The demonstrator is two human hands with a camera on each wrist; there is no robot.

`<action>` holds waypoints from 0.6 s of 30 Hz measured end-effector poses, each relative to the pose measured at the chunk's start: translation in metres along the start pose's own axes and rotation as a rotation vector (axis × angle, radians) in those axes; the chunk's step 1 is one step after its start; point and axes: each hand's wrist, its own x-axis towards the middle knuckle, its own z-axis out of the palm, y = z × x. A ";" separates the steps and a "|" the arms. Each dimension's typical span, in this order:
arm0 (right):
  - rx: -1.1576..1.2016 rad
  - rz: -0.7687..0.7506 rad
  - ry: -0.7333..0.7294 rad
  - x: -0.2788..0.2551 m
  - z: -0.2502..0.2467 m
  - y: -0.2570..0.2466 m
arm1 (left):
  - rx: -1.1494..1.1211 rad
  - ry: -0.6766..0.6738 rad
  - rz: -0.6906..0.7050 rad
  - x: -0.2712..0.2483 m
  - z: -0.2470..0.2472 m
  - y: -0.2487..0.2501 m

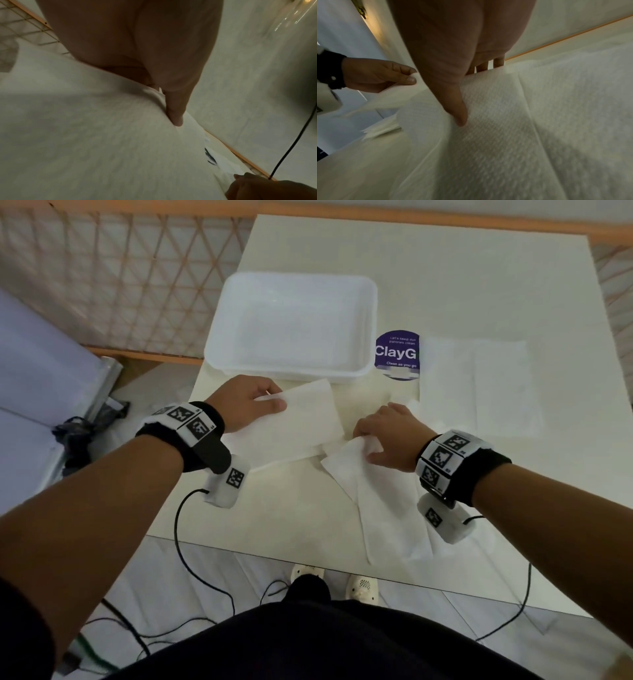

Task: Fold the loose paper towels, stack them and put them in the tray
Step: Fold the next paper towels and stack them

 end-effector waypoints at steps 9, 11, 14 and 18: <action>-0.006 0.058 0.009 -0.014 0.010 -0.013 | 0.149 -0.060 -0.007 0.009 0.010 -0.020; 0.003 0.062 0.016 -0.015 0.012 -0.015 | 0.144 -0.058 0.013 0.009 0.008 -0.017; 0.003 0.073 0.034 -0.016 0.013 -0.018 | 0.148 -0.046 0.021 0.012 0.006 -0.017; 0.002 0.096 0.060 -0.016 0.013 -0.023 | 0.168 -0.013 -0.029 0.017 0.010 -0.025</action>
